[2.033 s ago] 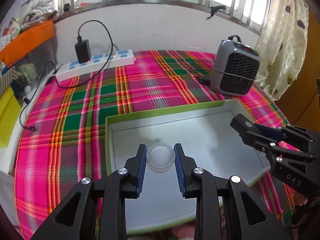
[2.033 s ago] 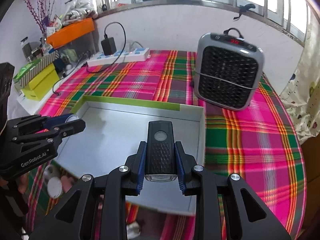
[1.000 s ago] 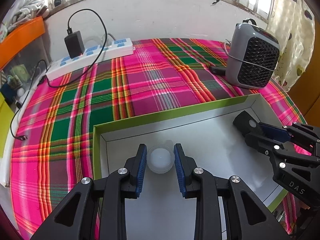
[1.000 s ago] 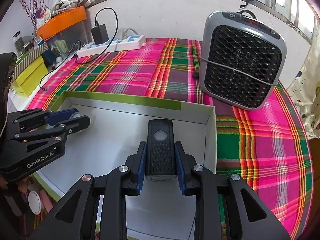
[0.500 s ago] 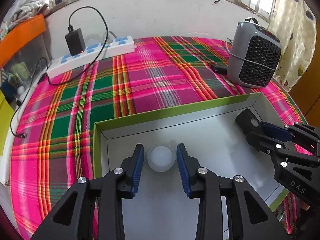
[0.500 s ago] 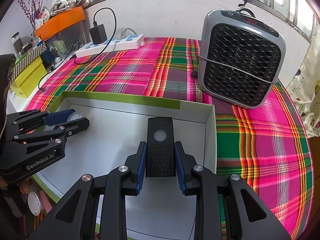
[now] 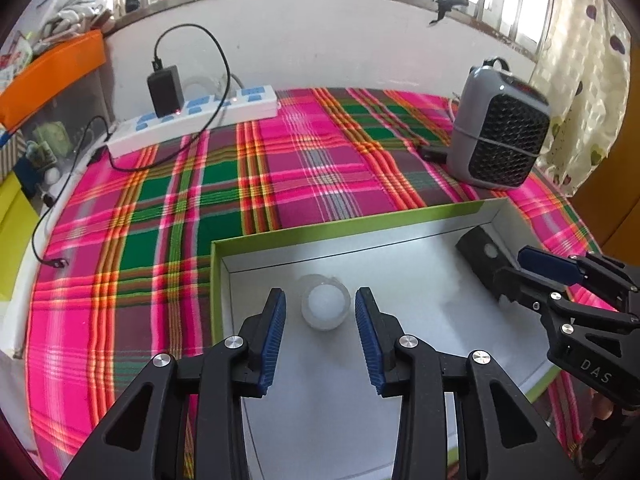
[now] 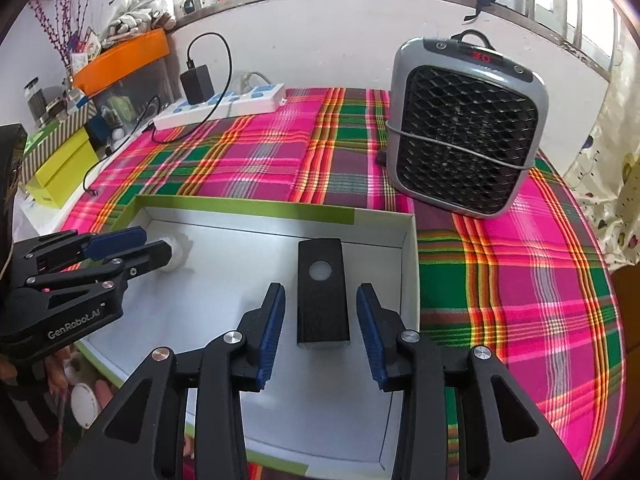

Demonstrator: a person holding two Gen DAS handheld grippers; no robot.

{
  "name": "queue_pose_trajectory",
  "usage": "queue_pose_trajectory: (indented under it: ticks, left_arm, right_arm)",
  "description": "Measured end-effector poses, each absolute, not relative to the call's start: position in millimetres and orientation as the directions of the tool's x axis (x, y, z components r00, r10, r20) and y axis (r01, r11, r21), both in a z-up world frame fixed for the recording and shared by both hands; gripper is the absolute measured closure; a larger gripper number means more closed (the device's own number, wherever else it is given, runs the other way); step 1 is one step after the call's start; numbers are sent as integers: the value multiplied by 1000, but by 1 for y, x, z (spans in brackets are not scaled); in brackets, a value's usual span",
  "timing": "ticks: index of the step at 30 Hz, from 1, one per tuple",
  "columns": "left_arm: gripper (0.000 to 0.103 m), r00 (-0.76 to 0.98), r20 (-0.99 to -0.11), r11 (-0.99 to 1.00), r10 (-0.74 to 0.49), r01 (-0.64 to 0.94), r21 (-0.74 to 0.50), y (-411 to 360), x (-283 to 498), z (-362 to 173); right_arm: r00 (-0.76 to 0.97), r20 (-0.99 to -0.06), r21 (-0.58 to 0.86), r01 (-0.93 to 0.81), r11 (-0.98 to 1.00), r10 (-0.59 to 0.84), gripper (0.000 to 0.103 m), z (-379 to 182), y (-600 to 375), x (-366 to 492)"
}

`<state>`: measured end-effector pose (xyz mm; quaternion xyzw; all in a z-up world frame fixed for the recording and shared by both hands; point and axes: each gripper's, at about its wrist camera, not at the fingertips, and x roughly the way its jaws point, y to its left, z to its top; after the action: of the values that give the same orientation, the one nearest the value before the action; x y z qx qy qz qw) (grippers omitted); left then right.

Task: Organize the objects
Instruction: 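Withdraw both grippers from the box toward the remaining items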

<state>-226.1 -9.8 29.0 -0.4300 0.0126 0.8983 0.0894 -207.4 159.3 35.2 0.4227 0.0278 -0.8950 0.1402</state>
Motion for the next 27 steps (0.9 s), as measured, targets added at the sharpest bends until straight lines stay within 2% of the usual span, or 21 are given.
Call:
queue_pose_trajectory:
  ticks: [15,24,27]
  left_arm:
    - [68,-688,-712,-989,139,-137,-61,-28,-167,56]
    - [66,-724,-675,-990,138,-81,-116,-53,-118,60]
    - [65,-726,-672,-988,144,-66,-140,-63,-103,58]
  right_arm:
    - [-649,-718,91,269,-959,-250,64,58,168,-164]
    - [-667,-696,114,262,-958,-266,63,60,175,-124]
    - [-666,-696,118,263,-958,-269,55,57,173,-111]
